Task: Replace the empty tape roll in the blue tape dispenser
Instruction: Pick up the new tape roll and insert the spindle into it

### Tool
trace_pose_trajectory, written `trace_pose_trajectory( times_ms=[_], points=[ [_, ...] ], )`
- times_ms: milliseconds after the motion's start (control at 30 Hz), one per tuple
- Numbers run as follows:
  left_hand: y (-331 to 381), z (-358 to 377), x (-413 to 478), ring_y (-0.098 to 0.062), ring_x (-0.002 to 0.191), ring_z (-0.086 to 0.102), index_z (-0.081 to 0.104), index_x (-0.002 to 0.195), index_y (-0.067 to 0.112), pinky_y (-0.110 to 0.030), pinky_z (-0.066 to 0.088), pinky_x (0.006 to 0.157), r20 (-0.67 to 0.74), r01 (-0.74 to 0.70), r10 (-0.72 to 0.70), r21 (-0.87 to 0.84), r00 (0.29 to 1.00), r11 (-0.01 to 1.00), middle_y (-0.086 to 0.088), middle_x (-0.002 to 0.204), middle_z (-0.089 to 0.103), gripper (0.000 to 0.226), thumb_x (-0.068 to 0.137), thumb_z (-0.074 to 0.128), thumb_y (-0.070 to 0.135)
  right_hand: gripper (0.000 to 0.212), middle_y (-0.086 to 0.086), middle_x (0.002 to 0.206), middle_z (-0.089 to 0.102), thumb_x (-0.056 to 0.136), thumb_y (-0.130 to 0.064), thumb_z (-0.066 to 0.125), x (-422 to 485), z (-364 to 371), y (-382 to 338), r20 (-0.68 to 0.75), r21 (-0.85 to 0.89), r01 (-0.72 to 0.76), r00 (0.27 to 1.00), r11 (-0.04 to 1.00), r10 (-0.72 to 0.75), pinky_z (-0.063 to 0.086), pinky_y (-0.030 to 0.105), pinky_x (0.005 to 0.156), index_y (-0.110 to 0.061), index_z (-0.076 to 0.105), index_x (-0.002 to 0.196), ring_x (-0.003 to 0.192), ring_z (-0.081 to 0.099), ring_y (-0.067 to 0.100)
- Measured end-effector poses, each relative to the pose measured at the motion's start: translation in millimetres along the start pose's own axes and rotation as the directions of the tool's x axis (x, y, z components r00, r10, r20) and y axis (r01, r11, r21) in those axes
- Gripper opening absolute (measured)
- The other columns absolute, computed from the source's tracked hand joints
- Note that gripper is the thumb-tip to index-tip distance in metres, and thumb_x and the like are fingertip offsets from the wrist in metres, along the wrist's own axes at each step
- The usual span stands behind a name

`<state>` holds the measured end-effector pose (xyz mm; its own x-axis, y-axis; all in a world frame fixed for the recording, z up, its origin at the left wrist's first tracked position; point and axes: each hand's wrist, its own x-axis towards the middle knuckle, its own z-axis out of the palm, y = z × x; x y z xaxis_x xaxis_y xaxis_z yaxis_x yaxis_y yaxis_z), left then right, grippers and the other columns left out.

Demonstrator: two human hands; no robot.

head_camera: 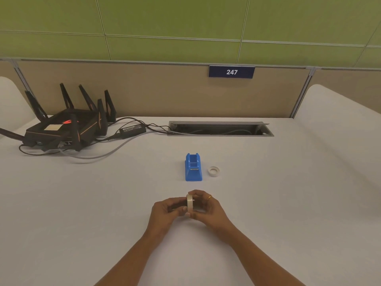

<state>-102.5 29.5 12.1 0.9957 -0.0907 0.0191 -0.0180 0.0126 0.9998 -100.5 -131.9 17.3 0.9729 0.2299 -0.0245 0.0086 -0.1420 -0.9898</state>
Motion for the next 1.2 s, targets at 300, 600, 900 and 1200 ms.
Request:
trace_pose_trajectory(
  times_ms=[300,600,900,1200],
  points=[
    [1,1,-1,-0.007,0.081,0.070,0.073,0.091,0.019,-0.009,0.050,0.067,-0.007,0.014,-0.014,0.019,1.000,1.000,0.013,0.080,0.076,0.027,0.074,0.067,-0.001,0.047,0.006,0.111,0.067,0.068,-0.009,0.079,-1,2,-2,0.000,0.001,0.003,1.000,1.000,-0.003,0.048,0.050,0.098,-0.031,0.059,0.105,0.106,0.062,0.023],
    [2,-1,0,-0.009,0.076,0.070,0.067,0.094,0.013,-0.013,0.053,0.063,-0.048,0.005,-0.007,-0.046,0.999,0.999,0.007,0.076,0.076,0.034,0.070,0.068,-0.010,0.072,0.003,0.121,0.062,0.065,-0.004,0.080,1,3,1,-0.007,0.072,-0.028,1.000,0.997,0.028,0.048,0.035,0.100,-0.037,0.047,0.120,0.111,0.061,0.015],
    [0,-4,2,-0.014,0.080,0.070,0.062,0.097,0.018,-0.017,0.055,0.066,-0.075,0.001,-0.007,-0.078,0.997,0.997,0.003,0.083,0.076,0.040,0.068,0.070,-0.009,0.047,-0.001,0.110,0.069,0.067,-0.019,0.081,-3,4,-1,-0.097,-0.056,-0.055,0.994,0.997,0.049,0.051,0.011,0.083,-0.017,0.063,0.110,0.104,0.063,0.012],
    [-1,-1,0,-0.015,0.072,0.070,0.064,0.092,0.017,-0.017,0.055,0.062,-0.140,-0.022,0.017,-0.037,0.990,0.999,0.000,0.074,0.074,0.043,0.064,0.070,-0.014,0.049,0.001,0.108,0.068,0.067,-0.026,0.081,-6,11,-7,-0.127,-0.059,-0.052,0.991,0.997,0.045,0.053,0.017,0.082,-0.017,0.062,0.112,0.100,0.064,0.015]
  ],
)
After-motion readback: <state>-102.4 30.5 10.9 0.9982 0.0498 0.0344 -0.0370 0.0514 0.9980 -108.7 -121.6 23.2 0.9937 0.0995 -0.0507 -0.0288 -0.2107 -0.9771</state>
